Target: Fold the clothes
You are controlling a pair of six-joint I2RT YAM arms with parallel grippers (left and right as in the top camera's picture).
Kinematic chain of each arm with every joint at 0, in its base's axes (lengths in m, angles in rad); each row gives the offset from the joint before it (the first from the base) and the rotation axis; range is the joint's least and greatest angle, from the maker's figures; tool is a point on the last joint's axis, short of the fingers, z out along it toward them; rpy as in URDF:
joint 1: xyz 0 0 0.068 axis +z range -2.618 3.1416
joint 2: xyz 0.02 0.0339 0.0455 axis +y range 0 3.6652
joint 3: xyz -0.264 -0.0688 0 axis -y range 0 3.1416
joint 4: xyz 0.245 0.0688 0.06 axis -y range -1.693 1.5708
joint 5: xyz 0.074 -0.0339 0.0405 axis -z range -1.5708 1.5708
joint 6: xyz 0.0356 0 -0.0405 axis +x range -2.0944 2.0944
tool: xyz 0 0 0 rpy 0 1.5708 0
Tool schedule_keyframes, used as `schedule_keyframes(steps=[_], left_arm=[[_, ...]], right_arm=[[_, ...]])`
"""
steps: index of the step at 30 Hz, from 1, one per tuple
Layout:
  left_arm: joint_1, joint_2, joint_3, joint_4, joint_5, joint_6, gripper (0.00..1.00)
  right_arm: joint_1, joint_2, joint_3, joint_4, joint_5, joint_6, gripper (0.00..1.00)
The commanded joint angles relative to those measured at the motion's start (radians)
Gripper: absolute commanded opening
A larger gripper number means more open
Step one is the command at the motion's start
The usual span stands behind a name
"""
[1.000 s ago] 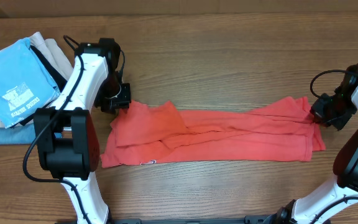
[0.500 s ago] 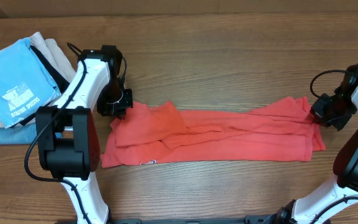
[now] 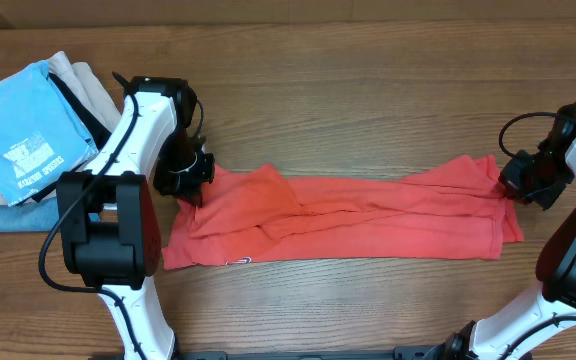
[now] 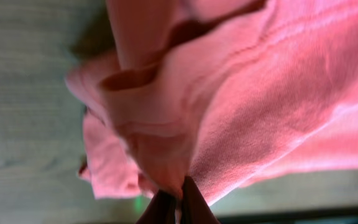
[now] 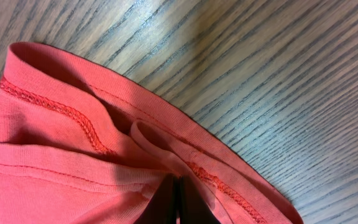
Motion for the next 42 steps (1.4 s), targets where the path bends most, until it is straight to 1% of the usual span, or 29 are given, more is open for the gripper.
schedule_keyframes(steps=[1,3,5,7,8,11,15,18,22,26,28,29,30,31,32,34,37,38,39,41,42], left_arm=[[-0.011,-0.029,0.003,-0.036,-0.042,0.036,0.04],[-0.011,-0.029,-0.016,-0.060,-0.137,-0.029,0.04],[-0.011,-0.029,-0.039,-0.073,-0.275,-0.132,0.04],[-0.011,-0.029,-0.058,-0.076,-0.352,-0.200,0.04],[-0.011,-0.029,-0.066,-0.075,-0.358,-0.214,0.04],[-0.011,-0.029,-0.086,-0.067,-0.356,-0.243,0.04],[-0.013,-0.029,-0.096,-0.009,-0.329,-0.228,0.04],[-0.013,-0.029,-0.096,0.045,-0.285,-0.226,0.04],[-0.013,-0.029,-0.096,0.107,-0.173,-0.185,0.04],[-0.014,-0.029,-0.096,0.107,-0.162,-0.180,0.06],[-0.014,-0.029,-0.096,0.103,-0.162,-0.167,0.09],[-0.014,-0.029,-0.096,0.103,-0.162,-0.163,0.15],[-0.014,-0.029,-0.096,0.104,-0.162,-0.161,0.26],[-0.014,-0.029,-0.096,0.106,-0.162,-0.160,0.31],[-0.014,-0.029,-0.096,0.111,-0.162,-0.160,0.33],[-0.014,-0.029,-0.096,0.121,-0.161,-0.161,0.35],[-0.014,-0.029,-0.096,0.123,-0.160,-0.160,0.35],[-0.014,-0.029,-0.096,0.122,-0.150,-0.155,0.35],[-0.014,-0.029,-0.096,0.120,-0.128,-0.140,0.35],[-0.014,-0.029,-0.096,0.124,-0.063,-0.114,0.36],[-0.014,-0.029,-0.096,0.128,-0.039,-0.106,0.38]], right_arm=[[0.003,-0.001,0.025,0.005,0.017,-0.006,0.04],[0.003,-0.001,0.025,0.002,0.017,-0.006,0.04],[0.003,-0.001,0.025,-0.001,0.017,-0.006,0.04],[0.003,-0.001,0.025,-0.005,0.017,-0.006,0.04],[0.003,-0.001,0.025,-0.006,0.017,-0.006,0.04],[0.002,-0.001,0.025,-0.013,0.018,-0.006,0.04],[0.002,-0.001,0.025,-0.017,0.018,-0.006,0.04],[0.002,-0.001,0.025,-0.022,0.017,-0.006,0.04],[0.002,-0.001,0.025,-0.038,0.021,-0.006,0.04],[0.002,-0.001,0.025,-0.062,0.070,-0.005,0.04],[0.002,-0.001,0.025,-0.069,0.070,-0.005,0.04],[0.002,-0.001,0.025,-0.070,0.069,-0.005,0.04],[0.002,-0.001,0.025,-0.069,0.070,-0.005,0.04],[0.002,-0.001,0.025,-0.069,0.070,-0.005,0.04],[0.002,-0.001,0.025,-0.069,0.070,-0.005,0.04],[0.002,-0.001,0.025,-0.065,0.068,-0.005,0.07],[0.003,-0.001,0.025,-0.069,0.049,-0.006,0.10],[0.003,-0.001,0.025,-0.068,0.037,-0.006,0.12],[0.003,-0.001,0.025,-0.068,0.022,-0.012,0.15],[0.003,-0.001,0.025,-0.064,-0.018,-0.055,0.24],[0.003,-0.001,0.025,-0.064,-0.036,-0.067,0.28]])
